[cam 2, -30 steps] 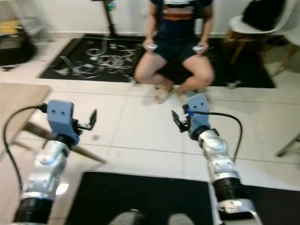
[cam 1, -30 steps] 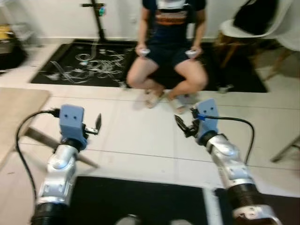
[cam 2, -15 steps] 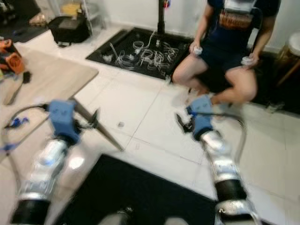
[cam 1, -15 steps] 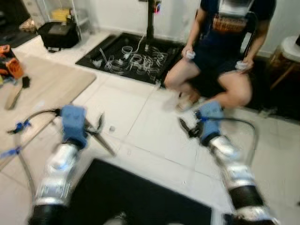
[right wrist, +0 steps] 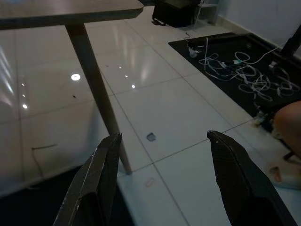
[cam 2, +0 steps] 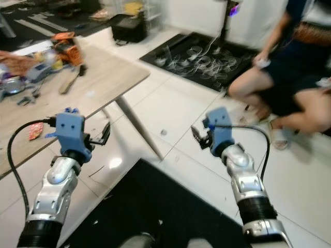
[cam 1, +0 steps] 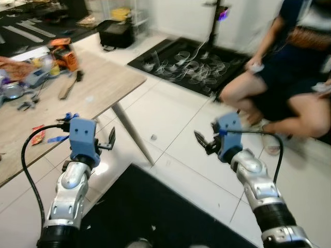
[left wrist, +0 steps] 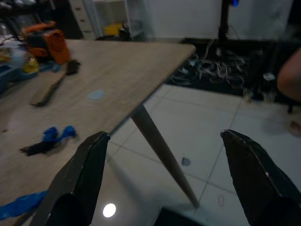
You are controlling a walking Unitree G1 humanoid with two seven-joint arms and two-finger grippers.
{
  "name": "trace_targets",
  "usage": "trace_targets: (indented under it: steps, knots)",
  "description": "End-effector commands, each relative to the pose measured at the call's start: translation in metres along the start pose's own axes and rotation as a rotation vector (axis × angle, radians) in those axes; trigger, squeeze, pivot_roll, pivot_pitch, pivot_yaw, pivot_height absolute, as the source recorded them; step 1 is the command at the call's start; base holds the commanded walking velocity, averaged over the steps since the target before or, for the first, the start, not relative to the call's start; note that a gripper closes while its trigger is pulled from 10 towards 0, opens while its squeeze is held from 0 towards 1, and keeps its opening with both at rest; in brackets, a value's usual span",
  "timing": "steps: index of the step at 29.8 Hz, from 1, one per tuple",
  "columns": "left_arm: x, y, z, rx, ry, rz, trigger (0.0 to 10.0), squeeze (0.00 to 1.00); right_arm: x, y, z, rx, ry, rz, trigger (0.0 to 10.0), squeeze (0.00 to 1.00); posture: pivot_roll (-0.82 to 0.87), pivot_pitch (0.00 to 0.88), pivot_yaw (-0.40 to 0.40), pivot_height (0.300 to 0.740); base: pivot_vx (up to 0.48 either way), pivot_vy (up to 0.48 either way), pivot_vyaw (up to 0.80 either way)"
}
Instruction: Picking trash to rubbish bin
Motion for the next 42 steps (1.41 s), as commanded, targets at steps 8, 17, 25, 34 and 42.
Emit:
trace_targets:
  steps: [8,17,25,34,42]
  knots:
    - [0.0066,0.0044,-0.0125,0.043,-0.006,0.023,10.0,0.00,0.0038,-0.0037,0.0034,-0.014,-0.009,0.011,10.0,0.00,-0.13,0.000,0.001,0.740,0.000,0.000,0.76]
    - [0.0062,0.0041,-0.0123,0.043,-0.007,0.021,10.0,0.00,0.0040,-0.0038,0.0035,-0.015,-0.009,0.013,10.0,0.00,-0.13,0.000,0.001,0.740,0.000,0.000,0.76]
    - [0.0061,0.0050,-0.0115,0.043,-0.008,0.021,10.0,0.00,0.0041,-0.0030,0.0042,-0.018,-0.014,0.015,10.0,0.00,-0.13,0.000,0.004,0.740,0.000,0.000,0.76]
    - [0.0062,0.0059,-0.0118,0.048,-0.010,0.019,10.0,0.00,0.0047,-0.0023,0.0055,-0.021,-0.018,0.016,10.0,0.00,-0.13,0.000,0.007,0.740,0.000,0.000,0.76]
    - [0.0062,0.0064,-0.0132,0.056,-0.008,0.016,10.0,0.00,0.0051,-0.0016,0.0061,-0.021,-0.022,0.014,10.0,0.00,-0.13,0.000,0.010,0.740,0.000,0.000,0.76]
Point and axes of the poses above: a point about 5 cm out from each wrist's last joint towards the gripper, its own y axis pointing back from the gripper into the wrist, its own z axis along the axis of the wrist's last joint, x = y × z, the point moved 6 cm from there along -y, pointing out of the wrist towards the gripper, and after that the axes turned 11 degrees about y, right-handed, at the moved point
